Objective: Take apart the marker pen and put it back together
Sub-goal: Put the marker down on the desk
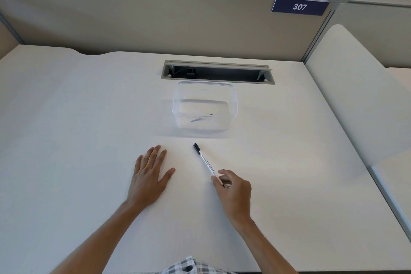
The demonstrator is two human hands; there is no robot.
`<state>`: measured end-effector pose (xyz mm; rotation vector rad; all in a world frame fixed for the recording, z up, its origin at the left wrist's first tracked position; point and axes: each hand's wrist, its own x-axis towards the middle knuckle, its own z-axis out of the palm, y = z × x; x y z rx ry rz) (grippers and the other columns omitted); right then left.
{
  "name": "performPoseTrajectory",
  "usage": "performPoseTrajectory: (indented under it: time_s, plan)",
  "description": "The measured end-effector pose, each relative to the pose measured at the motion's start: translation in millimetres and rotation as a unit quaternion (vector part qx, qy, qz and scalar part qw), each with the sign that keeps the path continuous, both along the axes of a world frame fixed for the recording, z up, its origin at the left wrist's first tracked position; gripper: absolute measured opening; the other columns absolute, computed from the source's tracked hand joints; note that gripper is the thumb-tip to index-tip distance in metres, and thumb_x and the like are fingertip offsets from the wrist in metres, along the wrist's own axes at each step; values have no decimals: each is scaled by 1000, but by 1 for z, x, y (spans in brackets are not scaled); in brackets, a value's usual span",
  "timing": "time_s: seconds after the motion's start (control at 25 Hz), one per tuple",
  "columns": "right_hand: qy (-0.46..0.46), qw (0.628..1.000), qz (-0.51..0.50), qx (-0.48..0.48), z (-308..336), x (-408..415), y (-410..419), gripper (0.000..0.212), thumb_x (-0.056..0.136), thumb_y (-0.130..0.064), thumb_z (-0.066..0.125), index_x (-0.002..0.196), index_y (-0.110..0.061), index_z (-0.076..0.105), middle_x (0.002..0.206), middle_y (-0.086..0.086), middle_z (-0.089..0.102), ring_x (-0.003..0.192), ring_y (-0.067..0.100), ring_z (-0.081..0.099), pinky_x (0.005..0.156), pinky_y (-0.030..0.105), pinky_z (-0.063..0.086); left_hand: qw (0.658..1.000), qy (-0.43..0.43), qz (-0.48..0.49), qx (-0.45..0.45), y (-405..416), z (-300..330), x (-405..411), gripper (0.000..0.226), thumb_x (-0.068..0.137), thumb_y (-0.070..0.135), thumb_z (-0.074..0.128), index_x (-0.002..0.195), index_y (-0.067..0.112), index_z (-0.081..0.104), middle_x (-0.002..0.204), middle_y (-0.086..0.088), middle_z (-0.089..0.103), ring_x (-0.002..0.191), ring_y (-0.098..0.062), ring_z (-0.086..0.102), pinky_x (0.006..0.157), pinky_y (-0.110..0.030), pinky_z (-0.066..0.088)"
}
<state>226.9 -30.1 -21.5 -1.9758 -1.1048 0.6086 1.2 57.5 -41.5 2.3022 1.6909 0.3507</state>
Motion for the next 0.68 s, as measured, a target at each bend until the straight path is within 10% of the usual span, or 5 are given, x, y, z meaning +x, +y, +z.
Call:
performPoseTrajectory:
  time_s: [0.68]
  plan:
    - [-197, 972, 80, -101, 5, -20, 12, 40, 80, -58, 57, 68, -19, 59, 57, -5, 67, 56, 20, 62, 55, 27, 42, 1000, 1, -1, 2, 1, -3, -1, 82, 87, 72, 7, 150, 23, 26, 161, 1, 18, 149, -15, 10, 121, -41, 8]
